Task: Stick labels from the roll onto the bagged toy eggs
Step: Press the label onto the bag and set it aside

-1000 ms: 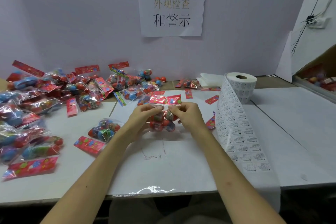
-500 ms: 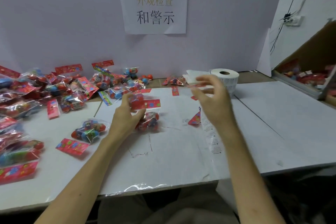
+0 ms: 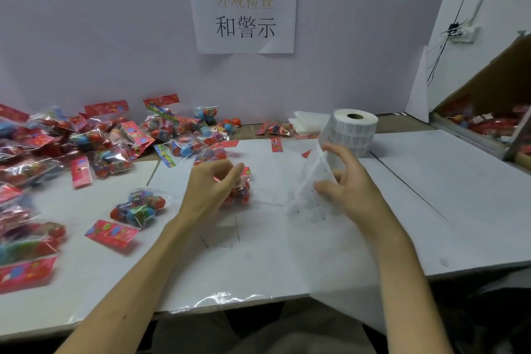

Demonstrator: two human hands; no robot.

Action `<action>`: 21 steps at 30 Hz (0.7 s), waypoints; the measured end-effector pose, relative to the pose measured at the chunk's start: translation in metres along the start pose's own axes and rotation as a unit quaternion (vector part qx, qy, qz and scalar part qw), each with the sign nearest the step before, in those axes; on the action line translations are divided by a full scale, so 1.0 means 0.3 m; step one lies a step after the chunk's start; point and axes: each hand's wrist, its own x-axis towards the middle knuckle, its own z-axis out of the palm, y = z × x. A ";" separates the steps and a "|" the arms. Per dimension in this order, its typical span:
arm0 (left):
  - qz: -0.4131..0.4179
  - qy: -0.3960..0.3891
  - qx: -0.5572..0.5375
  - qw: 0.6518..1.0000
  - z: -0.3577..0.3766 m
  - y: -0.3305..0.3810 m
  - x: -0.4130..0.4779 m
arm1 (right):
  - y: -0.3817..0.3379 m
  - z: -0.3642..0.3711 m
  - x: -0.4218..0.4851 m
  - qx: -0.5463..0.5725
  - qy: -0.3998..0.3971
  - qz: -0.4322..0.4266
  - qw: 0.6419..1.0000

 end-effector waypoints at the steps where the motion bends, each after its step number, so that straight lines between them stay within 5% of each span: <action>1: -0.017 -0.021 -0.032 0.999 -0.001 0.009 -0.001 | -0.025 0.028 0.023 0.015 0.009 -0.014 1.000; 5: -0.143 -0.087 -0.207 0.964 -0.012 0.066 0.009 | -0.102 0.131 0.081 0.092 0.032 -0.045 0.994; 9: -0.267 -0.240 -0.338 0.870 -0.042 0.103 0.015 | -0.092 0.219 0.082 0.184 0.075 -0.040 0.979; 21: -0.201 -0.429 -0.297 0.830 -0.074 0.075 -0.006 | 0.001 0.249 0.023 0.169 0.197 -0.102 0.960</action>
